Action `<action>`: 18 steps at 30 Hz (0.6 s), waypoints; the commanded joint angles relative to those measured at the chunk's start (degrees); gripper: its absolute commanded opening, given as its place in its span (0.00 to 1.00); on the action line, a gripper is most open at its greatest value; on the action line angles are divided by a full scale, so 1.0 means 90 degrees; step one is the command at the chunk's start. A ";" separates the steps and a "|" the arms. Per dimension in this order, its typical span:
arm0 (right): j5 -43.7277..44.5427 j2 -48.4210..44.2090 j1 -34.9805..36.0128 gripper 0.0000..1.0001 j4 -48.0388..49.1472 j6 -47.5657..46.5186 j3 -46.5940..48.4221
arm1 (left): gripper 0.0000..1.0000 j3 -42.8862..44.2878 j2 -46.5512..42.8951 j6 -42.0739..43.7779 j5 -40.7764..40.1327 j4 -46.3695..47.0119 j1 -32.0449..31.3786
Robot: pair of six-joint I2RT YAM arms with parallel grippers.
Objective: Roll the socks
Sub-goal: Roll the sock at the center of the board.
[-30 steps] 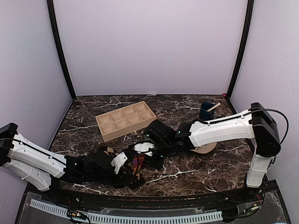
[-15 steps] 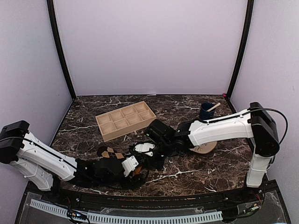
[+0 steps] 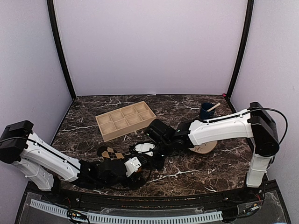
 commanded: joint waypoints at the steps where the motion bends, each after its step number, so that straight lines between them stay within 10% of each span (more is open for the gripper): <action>1: -0.0062 0.0060 -0.0054 0.00 -0.0059 0.0027 0.0152 | 0.46 0.0157 -0.0023 0.0058 -0.0141 -0.0198 -0.0038; 18: -0.0080 0.0030 -0.0080 0.00 -0.0091 0.0027 0.0137 | 0.17 0.0310 -0.0053 -0.0111 0.0089 -0.0690 -0.0058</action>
